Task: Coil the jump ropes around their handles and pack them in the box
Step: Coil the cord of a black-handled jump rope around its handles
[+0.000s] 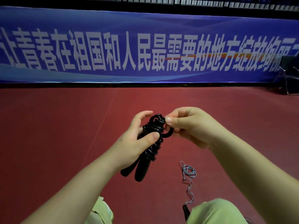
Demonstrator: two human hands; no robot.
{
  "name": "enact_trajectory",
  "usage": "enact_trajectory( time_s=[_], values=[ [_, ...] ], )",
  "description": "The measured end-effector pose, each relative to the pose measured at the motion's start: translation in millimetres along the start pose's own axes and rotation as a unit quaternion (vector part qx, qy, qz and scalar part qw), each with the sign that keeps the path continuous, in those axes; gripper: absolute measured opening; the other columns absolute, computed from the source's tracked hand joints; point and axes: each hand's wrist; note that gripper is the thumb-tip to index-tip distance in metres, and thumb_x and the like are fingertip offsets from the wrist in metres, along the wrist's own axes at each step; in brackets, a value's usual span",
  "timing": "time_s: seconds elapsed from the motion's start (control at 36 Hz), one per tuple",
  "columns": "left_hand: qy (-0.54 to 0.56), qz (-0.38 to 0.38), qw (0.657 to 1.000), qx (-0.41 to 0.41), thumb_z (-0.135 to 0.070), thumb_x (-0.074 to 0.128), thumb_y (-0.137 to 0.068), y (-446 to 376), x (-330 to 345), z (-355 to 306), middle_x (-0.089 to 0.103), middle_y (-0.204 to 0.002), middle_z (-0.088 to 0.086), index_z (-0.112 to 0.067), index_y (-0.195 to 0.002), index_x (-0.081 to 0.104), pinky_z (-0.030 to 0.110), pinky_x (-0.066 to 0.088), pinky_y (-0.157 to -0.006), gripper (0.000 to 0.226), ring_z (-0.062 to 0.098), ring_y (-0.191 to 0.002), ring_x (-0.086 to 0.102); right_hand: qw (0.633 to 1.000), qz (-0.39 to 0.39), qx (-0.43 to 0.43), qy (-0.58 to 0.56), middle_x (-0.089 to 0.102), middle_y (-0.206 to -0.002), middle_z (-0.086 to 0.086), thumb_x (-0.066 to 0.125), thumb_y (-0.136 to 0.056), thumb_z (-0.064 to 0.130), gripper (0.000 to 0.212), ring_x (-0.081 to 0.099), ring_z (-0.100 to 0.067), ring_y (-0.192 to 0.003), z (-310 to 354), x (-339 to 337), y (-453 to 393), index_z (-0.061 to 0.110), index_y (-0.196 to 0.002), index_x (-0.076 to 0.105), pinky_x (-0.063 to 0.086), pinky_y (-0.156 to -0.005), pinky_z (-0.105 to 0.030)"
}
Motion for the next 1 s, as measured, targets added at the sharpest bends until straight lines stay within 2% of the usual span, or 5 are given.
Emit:
enact_trajectory(
  time_s=[0.19, 0.31, 0.61, 0.86, 1.0],
  values=[
    [-0.067, 0.016, 0.997, 0.041, -0.043, 0.057, -0.076, 2, 1, -8, 0.057, -0.097, -0.023, -0.064, -0.113, 0.035, 0.025, 0.053, -0.08, 0.049, 0.001, -0.084, 0.064, 0.999, 0.001, 0.016, -0.035, 0.052, -0.067, -0.012, 0.071, -0.069, 0.011, 0.015, 0.047, -0.01, -0.05, -2, 2, -7, 0.015, -0.056, 0.069, 0.041, -0.048, -0.018],
    [-0.1, 0.017, 0.994, 0.049, -0.041, 0.055, -0.076, 3, -1, -11, 0.056, -0.103, -0.024, -0.065, -0.113, 0.031, 0.015, 0.049, -0.081, 0.05, -0.004, -0.089, 0.061, 0.999, -0.008, 0.021, -0.043, 0.049, -0.07, -0.013, 0.064, -0.083, 0.0, 0.02, 0.045, -0.013, -0.054, -1, 6, -9, 0.008, -0.066, 0.063, 0.042, -0.046, -0.017],
    [-0.146, 0.044, 0.988, 0.04, -0.049, 0.057, -0.073, 3, -8, -15, 0.056, -0.101, -0.029, -0.075, -0.106, 0.03, 0.034, 0.056, -0.083, 0.05, 0.004, -0.086, 0.065, 0.992, 0.014, 0.089, -0.085, 0.049, -0.057, -0.002, 0.061, -0.087, 0.002, 0.016, 0.047, -0.002, -0.041, -6, 13, -16, 0.008, -0.072, 0.059, 0.044, -0.042, -0.013],
    [-0.124, 0.067, 0.989, 0.044, -0.053, 0.054, -0.069, 5, -12, -8, 0.058, -0.104, -0.025, -0.075, -0.107, 0.035, 0.029, 0.054, -0.081, 0.048, 0.005, -0.09, 0.064, 0.98, 0.027, 0.102, -0.171, 0.063, -0.064, 0.0, 0.065, -0.079, 0.008, 0.002, 0.051, -0.005, -0.049, -25, 21, -16, 0.009, -0.082, 0.065, 0.044, -0.043, -0.013],
    [-0.104, 0.075, 0.991, 0.034, -0.056, 0.052, -0.069, 10, -8, -4, 0.054, -0.106, -0.037, -0.076, -0.107, 0.033, 0.018, 0.046, -0.081, 0.048, -0.005, -0.099, 0.058, 0.976, 0.065, 0.08, -0.193, 0.062, -0.063, -0.001, 0.065, -0.071, 0.013, 0.017, 0.05, -0.004, -0.041, -32, 22, -9, 0.007, -0.086, 0.066, 0.043, -0.041, -0.013]
  ],
)
Point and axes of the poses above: each hand's wrist, its own y-axis away from the middle knuckle, its own x-axis out of the palm, z = x × y
